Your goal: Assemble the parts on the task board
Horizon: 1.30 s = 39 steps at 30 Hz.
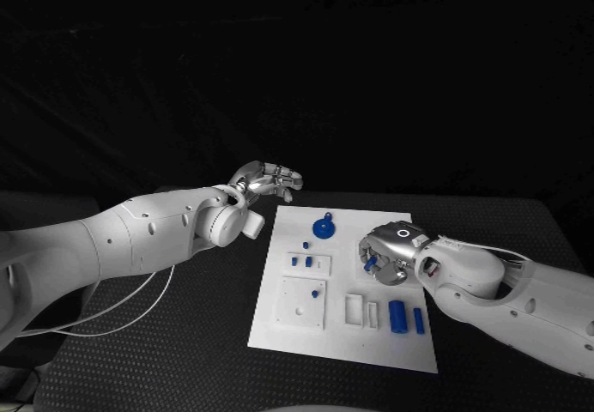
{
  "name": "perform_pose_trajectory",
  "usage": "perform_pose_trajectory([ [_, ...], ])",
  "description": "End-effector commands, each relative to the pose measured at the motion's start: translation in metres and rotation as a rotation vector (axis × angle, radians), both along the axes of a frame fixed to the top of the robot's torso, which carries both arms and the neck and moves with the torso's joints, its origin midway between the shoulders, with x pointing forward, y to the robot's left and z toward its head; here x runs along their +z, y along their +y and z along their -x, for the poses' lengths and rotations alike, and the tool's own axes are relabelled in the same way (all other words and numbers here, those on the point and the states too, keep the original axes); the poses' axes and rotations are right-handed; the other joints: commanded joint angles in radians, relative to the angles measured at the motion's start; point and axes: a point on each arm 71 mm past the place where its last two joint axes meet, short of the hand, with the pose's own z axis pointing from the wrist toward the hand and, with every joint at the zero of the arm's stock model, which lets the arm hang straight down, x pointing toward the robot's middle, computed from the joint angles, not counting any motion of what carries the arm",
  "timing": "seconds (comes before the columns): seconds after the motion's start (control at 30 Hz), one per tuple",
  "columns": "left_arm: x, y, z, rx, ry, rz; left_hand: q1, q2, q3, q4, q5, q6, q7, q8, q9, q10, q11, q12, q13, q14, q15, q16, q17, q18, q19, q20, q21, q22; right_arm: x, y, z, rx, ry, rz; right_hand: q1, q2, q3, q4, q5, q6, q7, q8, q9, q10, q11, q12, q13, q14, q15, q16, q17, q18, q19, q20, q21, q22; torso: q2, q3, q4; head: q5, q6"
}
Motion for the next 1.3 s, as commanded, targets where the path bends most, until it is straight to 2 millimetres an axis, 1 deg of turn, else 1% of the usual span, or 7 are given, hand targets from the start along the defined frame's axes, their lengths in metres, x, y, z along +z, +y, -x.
perform_pose_trajectory([
  [0.03, 0.002, -0.002, 0.0, -0.013, -0.008, 0.014, -0.002, -0.001, -0.002, 0.006, 0.004, -0.003, -0.001, -0.002, 0.001, -0.005, 0.002, -0.001, -0.001, 0.008, 0.002, -0.007, 0.001, 0.008, 0.008, 0.0, -0.004, 0.002, 0.012, 0.004, 0.003, 0.018, -0.043, -0.024, 0.0, 0.007, 0.007, 0.001, -0.001, 0.007, 0.001, 0.006, 0.0, 0.025, -0.019, 0.007, 0.003, 0.008, 0.001, 0.005, 0.002, 0.017, 0.01, 0.0, 0.007, 0.022, 0.0, -0.0001, 0.0006, 0.003, -0.001],
  [0.23, 0.002, -0.003, 0.0, -0.015, -0.009, 0.015, -0.002, -0.001, -0.002, 0.006, 0.004, -0.004, -0.001, -0.002, 0.001, -0.005, 0.002, -0.001, -0.001, 0.008, 0.002, -0.007, 0.002, 0.008, 0.008, 0.0, -0.004, 0.002, 0.023, 0.022, 0.013, 0.066, -0.048, -0.064, 0.0, 0.005, 0.008, 0.001, -0.001, 0.008, 0.001, 0.006, 0.001, 0.026, -0.019, 0.007, 0.004, 0.009, 0.001, 0.005, 0.004, 0.017, 0.011, 0.0, 0.008, 0.022, 0.0, -0.0005, -0.0002, 0.009, -0.002],
  [0.43, 0.002, -0.005, -0.001, -0.017, -0.009, 0.015, -0.002, -0.001, -0.002, 0.006, 0.004, -0.004, -0.001, -0.002, 0.001, -0.005, 0.002, -0.001, -0.001, 0.008, 0.002, -0.008, 0.002, 0.008, 0.008, 0.0, -0.005, 0.002, 0.022, 0.057, 0.024, 0.133, -0.025, -0.097, -0.001, 0.005, 0.009, 0.002, -0.001, 0.009, 0.001, 0.006, 0.001, 0.026, -0.019, 0.006, 0.005, 0.009, 0.001, 0.005, 0.005, 0.017, 0.011, -0.001, 0.009, 0.021, 0.0, 0.0008, -0.0006, 0.021, -0.006],
  [0.6, 0.002, -0.007, -0.001, -0.019, -0.009, 0.016, -0.001, -0.001, -0.001, 0.006, 0.004, -0.004, -0.001, -0.002, 0.001, -0.005, 0.002, -0.001, -0.002, 0.008, 0.002, -0.008, 0.003, 0.008, 0.009, 0.0, -0.005, 0.003, 0.014, 0.084, 0.036, 0.183, -0.015, -0.104, -0.001, 0.005, 0.01, 0.002, -0.001, 0.008, 0.001, 0.005, 0.001, 0.025, -0.019, 0.006, 0.005, 0.009, 0.001, 0.004, 0.005, 0.017, 0.011, -0.001, 0.009, 0.021, 0.001, 0.0002, 0.0016, 0.029, -0.01],
  [0.77, 0.002, -0.01, -0.002, -0.023, -0.01, 0.017, -0.001, -0.001, -0.002, 0.005, 0.004, -0.004, -0.001, -0.002, 0.001, -0.005, 0.002, -0.001, -0.002, 0.008, 0.002, -0.009, 0.003, 0.008, 0.009, 0.0, -0.005, 0.003, -0.003, 0.11, 0.051, 0.235, 0.023, -0.096, -0.001, 0.005, 0.011, 0.002, -0.001, 0.008, 0.001, 0.005, 0.001, 0.025, -0.019, 0.005, 0.005, 0.009, 0.0, 0.004, 0.006, 0.017, 0.011, -0.001, 0.009, 0.021, 0.001, -0.0007, 0.0023, 0.036, -0.014],
  [1.07, 0.002, -0.015, -0.001, -0.03, -0.01, 0.02, 0.0, -0.001, -0.002, 0.005, 0.004, -0.004, -0.001, -0.001, 0.001, -0.005, 0.002, -0.001, -0.002, 0.008, 0.002, -0.009, 0.004, 0.008, 0.009, 0.0, -0.006, 0.003, -0.023, 0.127, 0.068, 0.277, 0.059, -0.082, -0.001, 0.006, 0.011, 0.001, -0.001, 0.007, 0.001, 0.005, 0.002, 0.025, -0.019, 0.005, 0.006, 0.009, 0.0, 0.003, 0.007, 0.017, 0.01, -0.001, 0.01, 0.021, 0.001, -0.0016, 0.0029, 0.047, -0.023],
  [1.3, 0.002, -0.017, -0.001, -0.035, -0.009, 0.022, 0.0, -0.001, -0.002, 0.005, 0.004, -0.004, -0.001, -0.001, 0.001, -0.005, 0.002, -0.001, -0.002, 0.008, 0.002, -0.01, 0.005, 0.008, 0.009, 0.0, -0.006, 0.004, -0.035, 0.13, 0.07, 0.281, 0.065, -0.059, -0.001, 0.007, 0.012, 0.0, -0.001, 0.007, 0.001, 0.004, 0.002, 0.025, -0.019, 0.004, 0.006, 0.009, 0.0, 0.003, 0.007, 0.017, 0.01, -0.001, 0.01, 0.021, 0.001, -0.0005, 0.0021, 0.055, -0.028],
])
